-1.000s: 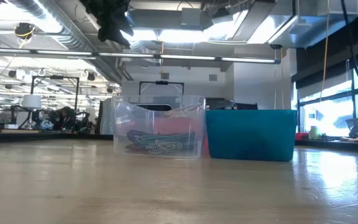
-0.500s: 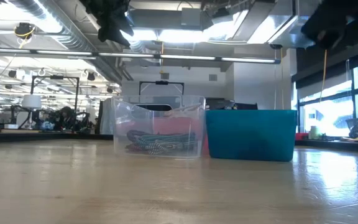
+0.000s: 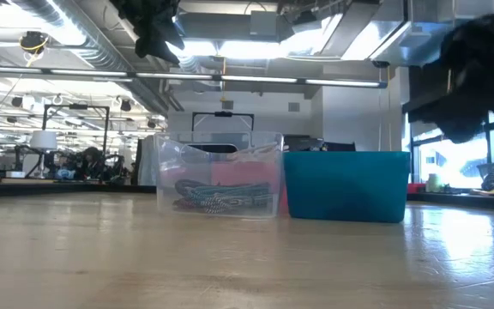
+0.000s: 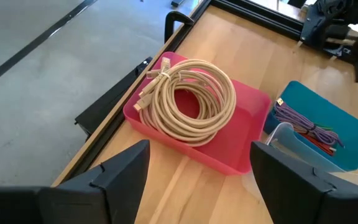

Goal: Pick & Place USB Port
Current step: Return to Home Position

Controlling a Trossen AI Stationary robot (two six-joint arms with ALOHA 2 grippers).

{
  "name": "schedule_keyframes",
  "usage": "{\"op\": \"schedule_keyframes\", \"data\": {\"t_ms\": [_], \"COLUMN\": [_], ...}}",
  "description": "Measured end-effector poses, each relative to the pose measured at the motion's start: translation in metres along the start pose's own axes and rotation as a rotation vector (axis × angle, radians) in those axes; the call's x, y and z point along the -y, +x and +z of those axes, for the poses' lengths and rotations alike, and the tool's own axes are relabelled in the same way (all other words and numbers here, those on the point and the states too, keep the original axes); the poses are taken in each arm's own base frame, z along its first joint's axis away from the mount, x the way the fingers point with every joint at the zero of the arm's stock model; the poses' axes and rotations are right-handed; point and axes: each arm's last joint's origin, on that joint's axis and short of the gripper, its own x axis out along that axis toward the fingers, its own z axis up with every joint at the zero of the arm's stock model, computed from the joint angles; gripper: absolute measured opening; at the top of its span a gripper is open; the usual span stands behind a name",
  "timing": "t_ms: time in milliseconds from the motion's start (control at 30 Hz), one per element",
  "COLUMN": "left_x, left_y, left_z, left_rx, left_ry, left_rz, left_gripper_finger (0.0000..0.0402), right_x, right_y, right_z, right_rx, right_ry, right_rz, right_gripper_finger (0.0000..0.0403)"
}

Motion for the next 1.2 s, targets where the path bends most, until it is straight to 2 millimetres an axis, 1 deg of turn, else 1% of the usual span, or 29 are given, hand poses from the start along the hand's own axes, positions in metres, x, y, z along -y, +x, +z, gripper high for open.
{"op": "schedule_keyframes", "data": {"t_ms": [167,233,367,433,533,667,767,833,967,1200], "left_x": [0.000,0.000,0.000,0.000,0.000,0.000,0.000,0.000,0.000,0.000], "left_y": [0.000,0.000,0.000,0.000,0.000,0.000,0.000,0.000,0.000,0.000], "left_z": [0.000,0.000,0.000,0.000,0.000,0.000,0.000,0.000,0.000,0.000], "left_rx": [0.000,-0.001,-0.002,-0.002,-0.002,-0.002,-0.001,-0.001,-0.001,-0.001], "left_ry": [0.000,0.000,0.000,0.000,0.000,0.000,0.000,0.000,0.000,0.000], "left_rz": [0.000,0.000,0.001,0.001,0.001,0.000,0.001,0.001,0.001,0.000], "left_gripper_finger": [0.0269,0.0269,0.0269,0.0269,0.0269,0.0269,0.0269,0.0269,0.0269,0.0269], "right_x": [0.016,0.017,0.022,0.024,0.027,0.033,0.037,0.040,0.048,0.061], "right_y": [0.001,0.001,0.001,0.001,-0.004,-0.013,-0.018,-0.022,-0.027,-0.029], "right_z": [-0.026,-0.023,-0.019,-0.018,-0.009,0.001,0.005,0.008,0.014,0.018], "right_rx": [-0.011,0.045,0.110,0.123,0.194,0.300,0.352,0.390,0.457,0.476], "right_ry": [-0.037,-0.097,-0.239,-0.320,-0.418,-0.428,-0.441,-0.441,-0.419,-0.377], "right_rz": [-0.011,0.001,-0.052,-0.043,-0.018,0.025,0.075,0.076,-0.003,-0.141], "right_gripper_finger": [0.0000,0.0000,0.0000,0.0000,0.0001,0.0001,0.0001,0.0001,0.0001,0.0003]}}
